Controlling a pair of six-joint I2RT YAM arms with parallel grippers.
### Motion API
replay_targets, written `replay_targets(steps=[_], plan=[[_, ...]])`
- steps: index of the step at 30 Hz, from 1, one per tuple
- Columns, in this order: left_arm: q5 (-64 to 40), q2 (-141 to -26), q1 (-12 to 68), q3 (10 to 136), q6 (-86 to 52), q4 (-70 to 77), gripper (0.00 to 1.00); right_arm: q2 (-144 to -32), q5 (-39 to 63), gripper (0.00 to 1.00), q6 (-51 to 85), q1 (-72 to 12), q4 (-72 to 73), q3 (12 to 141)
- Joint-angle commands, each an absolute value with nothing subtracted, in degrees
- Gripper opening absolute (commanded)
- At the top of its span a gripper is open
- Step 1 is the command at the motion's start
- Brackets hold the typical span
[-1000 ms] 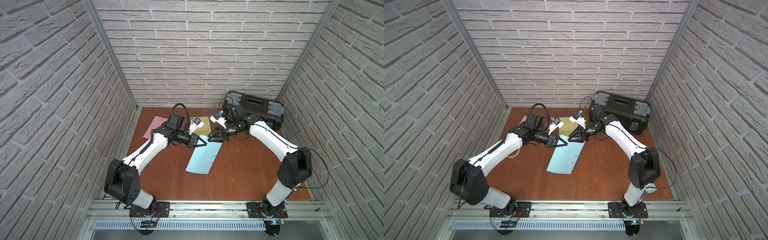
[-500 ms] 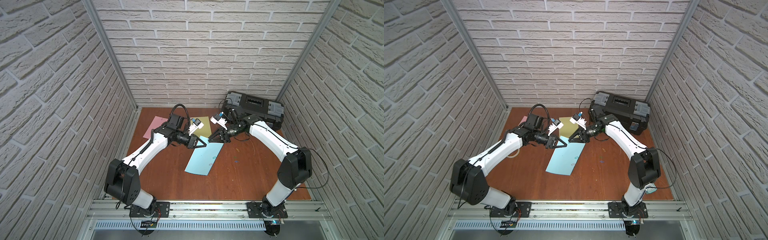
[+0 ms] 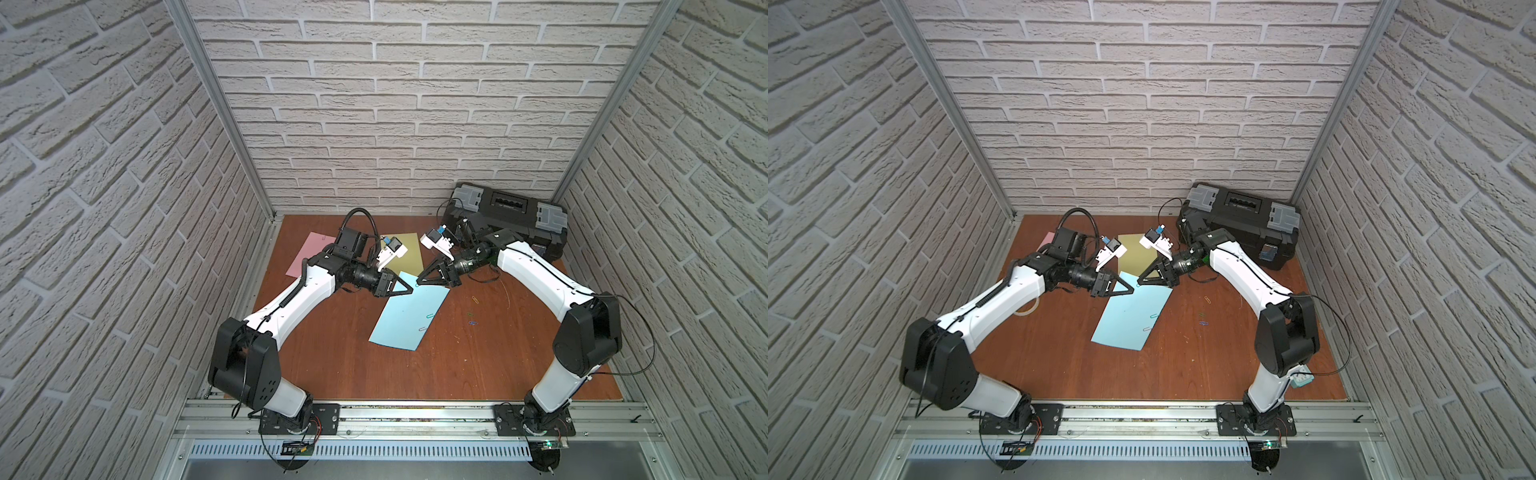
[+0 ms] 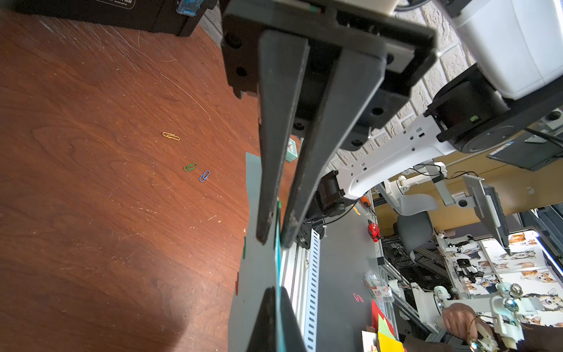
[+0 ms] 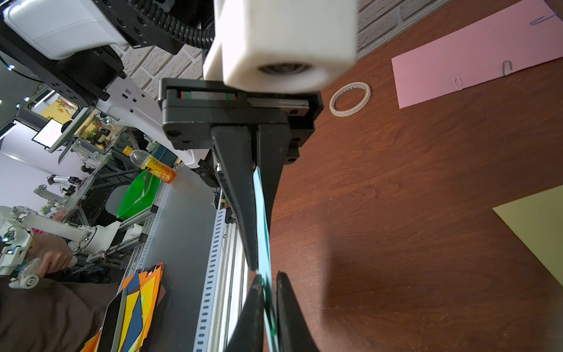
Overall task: Unclip the paperclips from the documents
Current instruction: Remove the paper clip from the document.
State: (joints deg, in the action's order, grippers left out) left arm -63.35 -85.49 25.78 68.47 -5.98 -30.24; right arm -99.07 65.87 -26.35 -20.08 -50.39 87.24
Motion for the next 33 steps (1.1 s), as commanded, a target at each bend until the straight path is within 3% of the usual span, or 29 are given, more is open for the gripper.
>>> replay_targets(steps=[1,33], plan=[[-64.8,-85.06,25.49,69.19,-3.89,-30.83,0.0,-98.88,67.71,0.1,-26.02,-19.39,-49.81,88.51],[-64.51,-85.08,25.47,68.33,-3.28,-31.71,0.0,-97.65,68.73,0.04,-21.91,-16.7,-45.31,86.33]])
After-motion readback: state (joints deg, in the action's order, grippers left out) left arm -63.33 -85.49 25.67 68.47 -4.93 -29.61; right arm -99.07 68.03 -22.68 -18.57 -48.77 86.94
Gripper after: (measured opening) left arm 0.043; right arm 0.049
